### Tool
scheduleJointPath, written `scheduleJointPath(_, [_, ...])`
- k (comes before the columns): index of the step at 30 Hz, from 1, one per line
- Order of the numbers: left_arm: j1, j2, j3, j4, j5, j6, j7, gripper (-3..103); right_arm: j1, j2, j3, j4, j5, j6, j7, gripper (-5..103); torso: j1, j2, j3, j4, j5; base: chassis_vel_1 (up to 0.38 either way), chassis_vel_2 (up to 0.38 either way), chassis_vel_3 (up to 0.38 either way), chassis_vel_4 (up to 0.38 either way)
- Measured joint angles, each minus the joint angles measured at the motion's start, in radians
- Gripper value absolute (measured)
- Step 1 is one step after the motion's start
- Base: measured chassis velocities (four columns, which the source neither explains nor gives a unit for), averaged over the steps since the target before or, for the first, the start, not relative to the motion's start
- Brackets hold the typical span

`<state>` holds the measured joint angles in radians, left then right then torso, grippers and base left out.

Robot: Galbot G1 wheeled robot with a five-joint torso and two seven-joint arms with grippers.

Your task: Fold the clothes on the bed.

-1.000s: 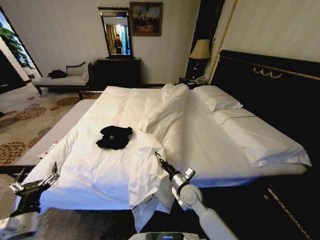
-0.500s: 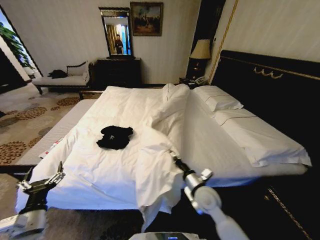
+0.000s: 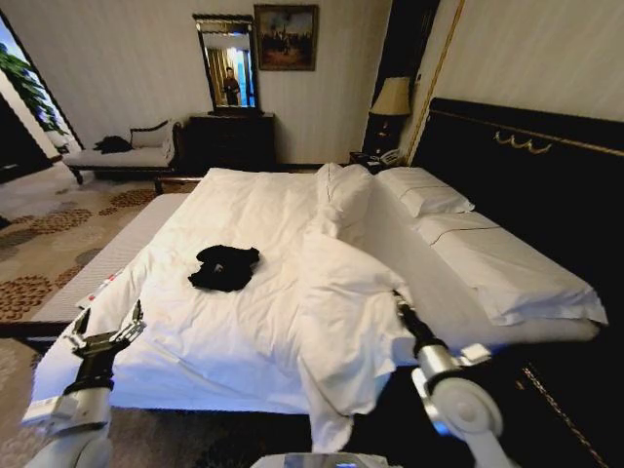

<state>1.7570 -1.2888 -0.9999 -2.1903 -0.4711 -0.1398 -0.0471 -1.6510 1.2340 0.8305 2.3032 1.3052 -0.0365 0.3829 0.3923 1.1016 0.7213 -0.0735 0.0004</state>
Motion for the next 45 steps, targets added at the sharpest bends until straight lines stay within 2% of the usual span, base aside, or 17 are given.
scheduleJointPath(2, [-0.021,0.01,0.022,0.012,-0.001,0.0,-0.002,100,-0.022,-0.005,0.078,0.0,0.033,0.0,0.022,3,0.0,0.0,0.0,0.0,-0.0003,0.0,0.0,0.0,0.0])
scheduleJointPath(5, [-0.039,0.013,0.043,0.021,0.001,0.0,-0.002,100,-0.036,-0.008,0.126,-0.003,0.049,-0.001,0.052,3,0.0,0.0,0.0,0.0,-0.0003,0.0,0.0,0.0,0.0])
scheduleJointPath(7, [-0.063,0.014,0.069,0.032,0.004,0.004,-0.002,100,-0.052,-0.008,0.174,-0.01,0.053,-0.004,0.107,3,0.0,0.0,0.0,0.0001,-0.0002,0.0,0.0,0.0,0.0])
scheduleJointPath(8, [-0.063,0.014,0.069,0.032,0.004,0.004,-0.002,100,-0.052,-0.008,0.174,-0.01,0.053,-0.004,0.107,3,0.0,0.0,0.0,0.0001,-0.0002,0.0,0.0,0.0,0.0])
scheduleJointPath(11, [-0.088,0.016,0.093,0.047,0.006,0.008,-0.003,100,-0.073,0.001,0.229,-0.024,0.054,0.019,0.181,3,0.0,0.0,0.0,0.0002,-0.0001,0.0,0.0,0.0,0.0])
scheduleJointPath(18, [-0.106,0.022,0.099,0.072,0.005,0.007,-0.004,100,-0.094,0.033,0.279,-0.046,0.051,0.052,0.253,3,0.0,0.0,0.0,0.0002,-0.0003,0.0,0.0,0.0,0.0])
scheduleJointPath(21, [-0.117,0.027,0.099,0.091,0.002,0.002,-0.006,100,-0.09,0.056,0.3,-0.11,0.033,0.066,0.344,3,0.0,0.0,0.0,0.0004,-0.0002,0.0,0.0,0.0,0.0])
scheduleJointPath(27, [-0.122,0.026,0.102,0.098,0.001,0.001,-0.007,100,-0.081,0.07,0.301,-0.256,-0.02,0.104,0.342,3,0.0,0.0,0.0,0.0009,0.0001,0.0,0.0,0.0,0.0])
scheduleJointPath(32, [-0.116,0.032,0.095,0.099,0.0,0.001,-0.008,100,-0.07,0.067,0.284,-0.444,-0.049,0.14,0.277,3,0.0,0.0,0.0,0.0015,0.0004,0.0,0.0,0.0,0.0])
scheduleJointPath(39, [-0.108,0.037,0.084,0.091,-0.002,0.002,-0.009,100,-0.07,0.062,0.249,-0.534,-0.069,0.145,0.22,3,0.0,0.0,0.0,0.0005,-0.0005,0.0,0.0,0.0,0.0])
scheduleJointPath(41, [-0.099,0.034,0.08,0.082,-0.001,0.003,-0.009,100,-0.054,0.058,0.228,-0.589,-0.109,0.154,0.201,3,0.0,0.0,0.0,0.0006,-0.0002,0.0,0.0,0.0,0.0])
scheduleJointPath(45, [-0.087,0.032,0.073,0.076,0.0,0.003,-0.009,100,-0.037,0.053,0.214,-0.631,-0.133,0.157,0.198,3,0.0,0.0,0.0,0.0006,-0.0003,0.0,0.0,0.0,0.0])
